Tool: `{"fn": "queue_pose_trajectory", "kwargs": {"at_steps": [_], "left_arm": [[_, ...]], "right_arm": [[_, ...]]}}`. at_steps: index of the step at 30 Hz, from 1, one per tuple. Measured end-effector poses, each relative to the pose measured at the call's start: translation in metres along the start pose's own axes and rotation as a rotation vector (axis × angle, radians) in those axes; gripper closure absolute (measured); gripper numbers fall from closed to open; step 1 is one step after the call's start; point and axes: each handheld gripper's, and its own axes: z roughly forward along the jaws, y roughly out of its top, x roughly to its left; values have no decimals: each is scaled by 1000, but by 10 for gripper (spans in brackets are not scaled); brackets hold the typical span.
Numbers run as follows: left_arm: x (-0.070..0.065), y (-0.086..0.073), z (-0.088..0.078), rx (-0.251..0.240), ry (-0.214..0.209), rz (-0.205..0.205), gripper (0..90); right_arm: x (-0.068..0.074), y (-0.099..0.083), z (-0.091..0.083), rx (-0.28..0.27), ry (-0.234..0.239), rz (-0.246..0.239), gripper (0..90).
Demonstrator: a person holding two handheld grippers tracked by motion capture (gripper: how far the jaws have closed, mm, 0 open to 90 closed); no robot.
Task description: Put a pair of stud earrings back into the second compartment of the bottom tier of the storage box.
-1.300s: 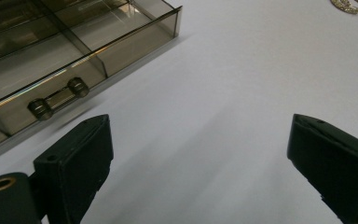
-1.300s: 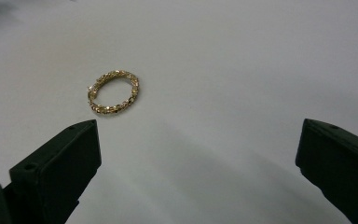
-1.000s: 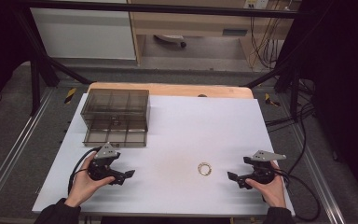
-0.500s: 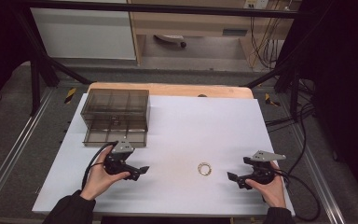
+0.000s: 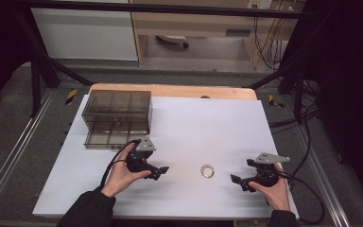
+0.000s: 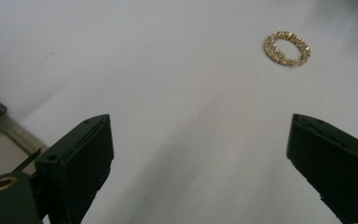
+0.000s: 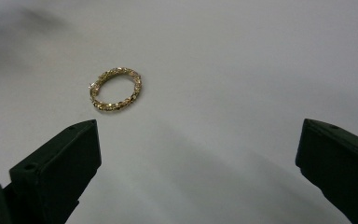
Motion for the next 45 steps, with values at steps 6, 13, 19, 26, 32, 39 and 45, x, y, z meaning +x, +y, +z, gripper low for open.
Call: {"fn": "queue_pose_trajectory", "kwargs": {"at_steps": [6,13,19,26,32,39,45], "left_arm": [[-9,13,14,3,-8,13,83],[-18,29,31,10,-24,17,109],[-28,41,48,18,-38,24,132],[-42,51,67,41,-61,32,205],[-53,56,85,58,-81,40,272],[-63,57,99,59,-82,15,405],[-67,58,108,69,-63,19,537]], "right_arm": [[0,0,0,1,-1,-1,6],[0,0,0,4,-1,-3,6],[0,0,0,1,-3,-5,6],[0,0,0,3,-3,-8,7],[0,0,0,8,-3,-12,7],[0,0,1,6,-6,-14,7],[1,0,1,5,-3,-11,7]]}}
